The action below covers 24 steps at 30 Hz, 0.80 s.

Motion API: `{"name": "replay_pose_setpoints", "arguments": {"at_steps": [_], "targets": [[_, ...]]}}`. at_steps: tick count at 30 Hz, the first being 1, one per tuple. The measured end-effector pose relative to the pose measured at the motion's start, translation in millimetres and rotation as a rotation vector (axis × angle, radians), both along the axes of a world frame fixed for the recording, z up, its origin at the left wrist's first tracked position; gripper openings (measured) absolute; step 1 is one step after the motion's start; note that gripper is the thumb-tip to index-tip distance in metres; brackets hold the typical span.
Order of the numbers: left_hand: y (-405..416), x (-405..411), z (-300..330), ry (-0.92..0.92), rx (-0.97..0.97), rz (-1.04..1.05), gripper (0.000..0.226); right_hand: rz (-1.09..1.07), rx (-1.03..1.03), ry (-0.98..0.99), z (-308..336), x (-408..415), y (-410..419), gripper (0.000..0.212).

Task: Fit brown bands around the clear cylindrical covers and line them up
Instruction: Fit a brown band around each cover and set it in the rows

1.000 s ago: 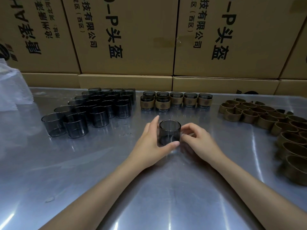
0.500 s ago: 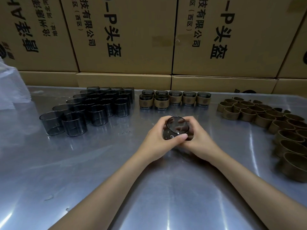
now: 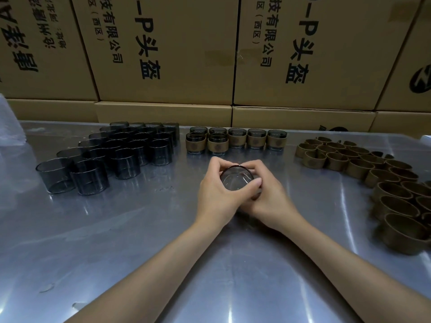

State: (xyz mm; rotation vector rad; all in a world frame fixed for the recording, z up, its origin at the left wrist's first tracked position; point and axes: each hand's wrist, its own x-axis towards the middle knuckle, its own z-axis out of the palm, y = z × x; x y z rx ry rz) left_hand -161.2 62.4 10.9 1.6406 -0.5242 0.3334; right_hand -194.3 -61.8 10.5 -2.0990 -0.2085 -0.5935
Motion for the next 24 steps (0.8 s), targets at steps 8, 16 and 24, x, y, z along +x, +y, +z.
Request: {"name": "replay_pose_setpoints", "arguments": {"at_steps": [8, 16, 24], "targets": [[9, 7, 11, 0.293, -0.206, -0.063, 0.022, -0.02, -0.036, 0.004, 3, -3, 2, 0.064], [27, 18, 12, 0.453, -0.22, -0.555, 0.038, 0.012, 0.215, 0.094, 2, 2, -6, 0.058], [16, 11, 6, 0.196, -0.047, -0.342, 0.05, 0.017, 0.16, 0.07, -1, 3, -7, 0.054]]}}
